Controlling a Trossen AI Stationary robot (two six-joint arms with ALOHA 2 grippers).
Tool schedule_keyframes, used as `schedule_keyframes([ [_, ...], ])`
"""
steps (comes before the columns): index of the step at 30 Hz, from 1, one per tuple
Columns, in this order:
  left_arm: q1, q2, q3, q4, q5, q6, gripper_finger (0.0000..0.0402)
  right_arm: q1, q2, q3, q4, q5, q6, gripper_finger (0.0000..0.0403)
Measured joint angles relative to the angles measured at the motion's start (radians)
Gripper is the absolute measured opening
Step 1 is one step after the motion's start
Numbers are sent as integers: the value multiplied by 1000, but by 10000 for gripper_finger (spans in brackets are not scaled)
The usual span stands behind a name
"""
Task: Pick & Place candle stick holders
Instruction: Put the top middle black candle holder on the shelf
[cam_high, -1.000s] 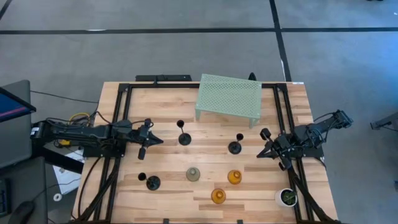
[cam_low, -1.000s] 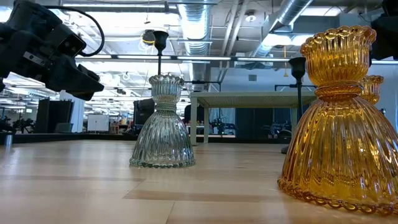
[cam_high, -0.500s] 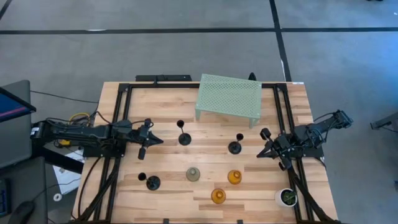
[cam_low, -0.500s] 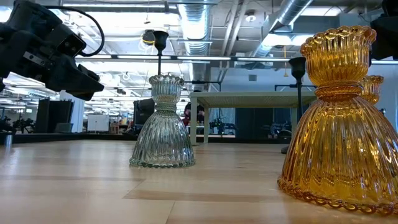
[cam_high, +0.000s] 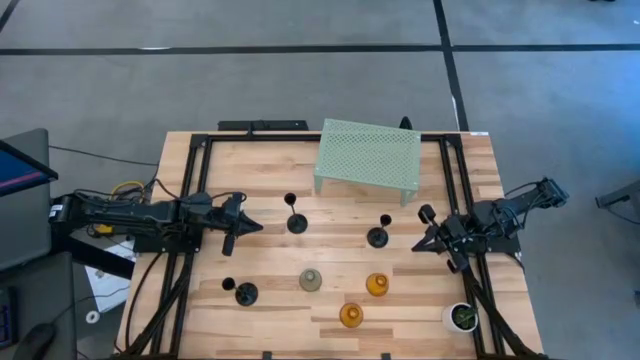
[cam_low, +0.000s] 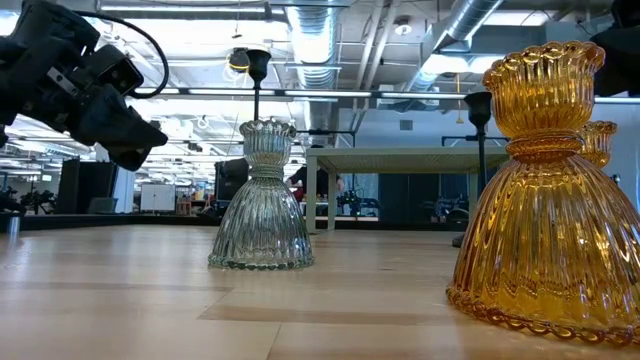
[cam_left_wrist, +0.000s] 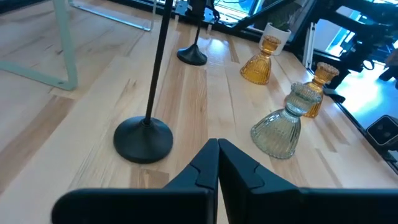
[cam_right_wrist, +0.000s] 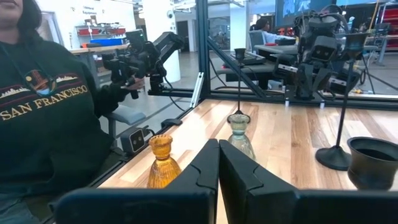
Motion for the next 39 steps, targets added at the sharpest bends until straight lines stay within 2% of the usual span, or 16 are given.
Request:
schedule_keyframes([
  [21,0,0,0,26,0,2,8,-4,0,0,1,3,0,0],
  [29,0,0,0,104,-9,19,8,-4,0,0,1,4,-1,0],
  [39,0,0,0,180,-75,109,8,-4,0,0,42,159,-61,0],
])
